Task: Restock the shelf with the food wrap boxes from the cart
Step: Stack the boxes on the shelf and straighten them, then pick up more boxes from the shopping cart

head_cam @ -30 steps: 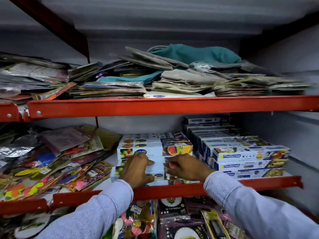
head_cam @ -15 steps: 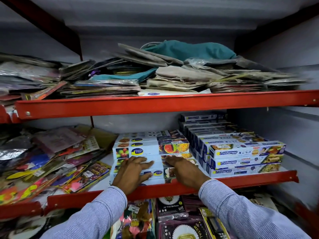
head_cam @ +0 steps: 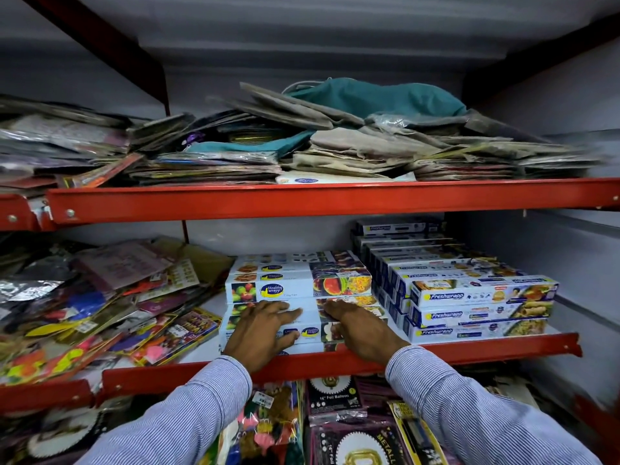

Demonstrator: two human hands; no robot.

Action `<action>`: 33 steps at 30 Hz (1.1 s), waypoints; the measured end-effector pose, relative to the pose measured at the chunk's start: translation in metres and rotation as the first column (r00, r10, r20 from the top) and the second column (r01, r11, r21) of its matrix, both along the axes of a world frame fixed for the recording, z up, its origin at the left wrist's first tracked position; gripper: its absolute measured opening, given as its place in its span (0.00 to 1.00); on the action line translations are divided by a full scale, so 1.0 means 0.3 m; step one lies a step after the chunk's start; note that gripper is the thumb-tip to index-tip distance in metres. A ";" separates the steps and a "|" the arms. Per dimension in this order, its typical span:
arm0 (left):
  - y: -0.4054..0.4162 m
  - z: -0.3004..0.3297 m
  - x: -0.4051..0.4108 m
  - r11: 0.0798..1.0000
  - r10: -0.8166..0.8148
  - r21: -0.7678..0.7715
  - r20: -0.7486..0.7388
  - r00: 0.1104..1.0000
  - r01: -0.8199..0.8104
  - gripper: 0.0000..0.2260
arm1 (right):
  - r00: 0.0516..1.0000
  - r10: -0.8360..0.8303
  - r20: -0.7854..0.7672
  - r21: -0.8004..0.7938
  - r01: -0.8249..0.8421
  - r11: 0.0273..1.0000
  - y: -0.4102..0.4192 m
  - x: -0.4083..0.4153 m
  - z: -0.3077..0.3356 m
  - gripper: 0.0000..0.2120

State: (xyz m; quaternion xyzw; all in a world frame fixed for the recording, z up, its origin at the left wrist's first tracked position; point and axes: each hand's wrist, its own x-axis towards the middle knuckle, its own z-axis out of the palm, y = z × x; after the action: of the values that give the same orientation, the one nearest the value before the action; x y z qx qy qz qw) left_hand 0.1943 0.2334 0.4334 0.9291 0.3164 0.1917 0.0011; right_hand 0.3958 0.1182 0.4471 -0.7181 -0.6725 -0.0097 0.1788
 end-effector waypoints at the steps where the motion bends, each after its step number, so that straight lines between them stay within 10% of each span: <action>1: -0.006 0.001 0.000 1.000 0.011 0.008 -0.010 1.000 -0.011 0.23 | 1.000 -0.003 0.031 -0.003 0.003 1.000 -0.003 -0.002 -0.002 0.27; 10: -0.265 -0.224 -0.217 0.982 0.038 0.178 0.146 0.989 -0.063 0.33 | 0.985 -0.090 0.146 0.202 0.060 0.978 -0.215 -0.188 -0.206 0.33; 23: -0.716 -1.002 -0.654 0.879 0.099 -0.422 -0.298 0.949 -0.224 0.31 | 0.992 -0.021 -0.126 -0.249 -0.011 0.968 -0.634 -0.518 -1.069 0.30; 33: -0.808 -1.474 -0.775 0.779 -0.186 -0.590 -0.539 0.822 -0.210 0.28 | 0.979 0.017 -0.201 -0.885 -0.189 0.426 -0.712 -0.723 -1.782 0.35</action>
State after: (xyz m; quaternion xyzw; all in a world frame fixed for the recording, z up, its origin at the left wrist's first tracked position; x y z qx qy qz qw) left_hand -0.0381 -0.0091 -0.0087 0.8860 0.3533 -0.2111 0.2139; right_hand 0.1790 -0.0955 -0.0874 -0.6583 -0.5998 0.4190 -0.1767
